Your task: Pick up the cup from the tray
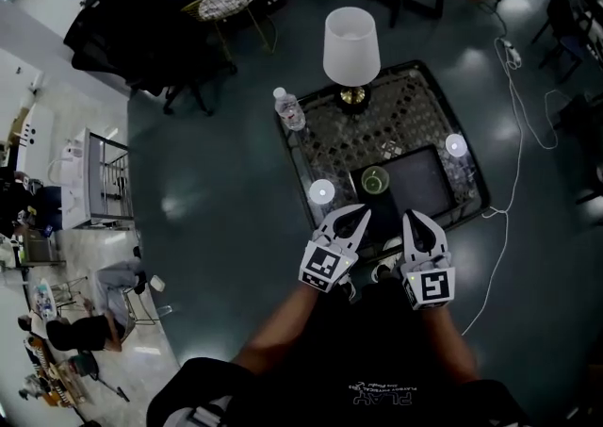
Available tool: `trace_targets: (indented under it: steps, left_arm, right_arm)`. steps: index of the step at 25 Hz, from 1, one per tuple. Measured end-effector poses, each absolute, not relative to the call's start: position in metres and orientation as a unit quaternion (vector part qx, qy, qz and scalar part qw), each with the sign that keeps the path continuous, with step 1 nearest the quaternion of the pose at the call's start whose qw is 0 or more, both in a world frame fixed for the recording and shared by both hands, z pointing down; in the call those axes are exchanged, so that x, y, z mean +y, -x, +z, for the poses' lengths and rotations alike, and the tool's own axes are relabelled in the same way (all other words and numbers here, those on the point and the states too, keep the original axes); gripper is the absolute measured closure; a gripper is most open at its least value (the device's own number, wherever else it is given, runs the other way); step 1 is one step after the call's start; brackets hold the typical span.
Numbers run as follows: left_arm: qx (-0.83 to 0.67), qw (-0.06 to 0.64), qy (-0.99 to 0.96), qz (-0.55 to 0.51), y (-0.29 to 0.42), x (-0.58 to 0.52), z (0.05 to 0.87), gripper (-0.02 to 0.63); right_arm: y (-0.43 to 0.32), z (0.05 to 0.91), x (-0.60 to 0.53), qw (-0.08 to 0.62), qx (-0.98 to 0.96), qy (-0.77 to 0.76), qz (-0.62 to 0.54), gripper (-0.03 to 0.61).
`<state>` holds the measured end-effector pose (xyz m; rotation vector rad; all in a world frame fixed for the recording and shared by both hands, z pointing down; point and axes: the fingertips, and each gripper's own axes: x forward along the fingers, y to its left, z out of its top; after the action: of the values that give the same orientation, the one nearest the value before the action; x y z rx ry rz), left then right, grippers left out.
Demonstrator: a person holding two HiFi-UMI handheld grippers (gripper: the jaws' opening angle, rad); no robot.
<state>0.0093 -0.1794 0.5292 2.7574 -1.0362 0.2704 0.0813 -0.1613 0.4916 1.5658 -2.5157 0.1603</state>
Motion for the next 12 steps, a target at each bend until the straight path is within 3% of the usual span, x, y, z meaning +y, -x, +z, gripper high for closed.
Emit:
trace_targets:
  steps: [5, 12]
  left_arm:
    - [-0.361, 0.087, -0.922, 0.114, -0.013, -0.191, 0.547, 0.597]
    - [-0.363, 0.090, -0.915, 0.154, -0.027, -0.202, 0.576, 0.401]
  right_arm:
    - [-0.085, 0.504, -0.168, 0.089, -0.849, -0.517, 0.071, 0.571]
    - [-0.095, 0.518, -0.171, 0.099, -0.852, -0.506, 0.089, 0.571]
